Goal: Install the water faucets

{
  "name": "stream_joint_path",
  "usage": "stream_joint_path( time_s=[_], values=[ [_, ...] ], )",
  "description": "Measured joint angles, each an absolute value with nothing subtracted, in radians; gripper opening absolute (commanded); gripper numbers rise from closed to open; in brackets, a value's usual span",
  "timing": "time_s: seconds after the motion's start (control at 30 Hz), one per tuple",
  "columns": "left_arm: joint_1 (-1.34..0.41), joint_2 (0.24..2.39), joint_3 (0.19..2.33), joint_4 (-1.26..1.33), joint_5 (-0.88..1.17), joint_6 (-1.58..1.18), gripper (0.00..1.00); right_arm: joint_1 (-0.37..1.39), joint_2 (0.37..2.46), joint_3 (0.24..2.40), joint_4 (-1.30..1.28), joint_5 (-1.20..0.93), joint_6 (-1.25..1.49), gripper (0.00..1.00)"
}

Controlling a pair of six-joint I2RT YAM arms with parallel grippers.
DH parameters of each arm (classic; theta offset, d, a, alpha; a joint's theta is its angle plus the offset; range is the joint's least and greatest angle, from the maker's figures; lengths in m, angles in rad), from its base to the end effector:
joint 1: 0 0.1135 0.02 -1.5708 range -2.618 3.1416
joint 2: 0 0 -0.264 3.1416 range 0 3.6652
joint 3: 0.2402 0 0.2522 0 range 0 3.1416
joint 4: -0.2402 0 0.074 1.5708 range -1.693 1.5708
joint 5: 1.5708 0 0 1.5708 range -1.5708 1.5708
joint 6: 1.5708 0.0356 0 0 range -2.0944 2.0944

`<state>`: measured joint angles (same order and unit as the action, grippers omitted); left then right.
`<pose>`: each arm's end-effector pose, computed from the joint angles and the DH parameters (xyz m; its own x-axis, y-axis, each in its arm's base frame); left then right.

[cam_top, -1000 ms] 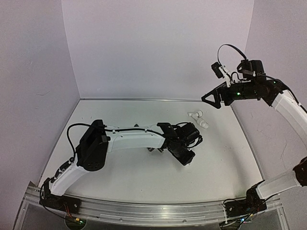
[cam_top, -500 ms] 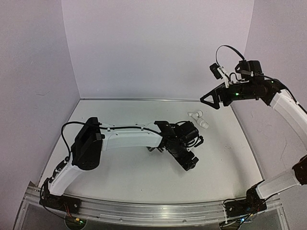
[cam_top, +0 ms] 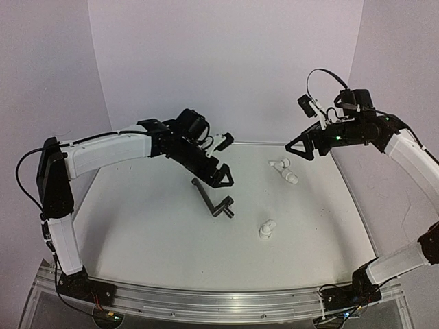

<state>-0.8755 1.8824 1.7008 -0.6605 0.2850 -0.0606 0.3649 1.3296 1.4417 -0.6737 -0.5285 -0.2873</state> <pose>0.2644 -0.3325 0.2989 -0.5289 0.5433 -0.6520 0.8263 0.5048 -0.2497 0.2573 0.1175 0.4011 -0.2768 -0.3677 -0.8878 -0.8188 0.5737 0.0177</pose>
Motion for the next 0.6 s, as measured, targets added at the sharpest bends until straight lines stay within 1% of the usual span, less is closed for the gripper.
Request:
stream_joint_path(
  time_s=[0.13, 0.33, 0.5, 0.6],
  values=[
    [-0.798, 1.885, 1.697, -0.655, 0.346, 0.049, 0.93, 0.365, 1.33, 1.441, -0.678, -0.541, -0.291, 0.98],
    [-0.822, 1.987, 1.825, -0.741, 0.345, 0.243, 0.89, 0.365, 1.33, 1.441, -0.688, -0.544, -0.307, 0.98],
    [-0.849, 2.051, 1.872, -0.829, 0.326, 0.298, 0.86, 0.365, 1.336, 1.432, -0.696, -0.545, -0.32, 0.98],
    [-0.854, 2.1, 1.946, -0.894, 0.329, 0.307, 0.85, 0.365, 1.352, 1.432, -0.698, -0.552, -0.325, 0.98]
  ],
)
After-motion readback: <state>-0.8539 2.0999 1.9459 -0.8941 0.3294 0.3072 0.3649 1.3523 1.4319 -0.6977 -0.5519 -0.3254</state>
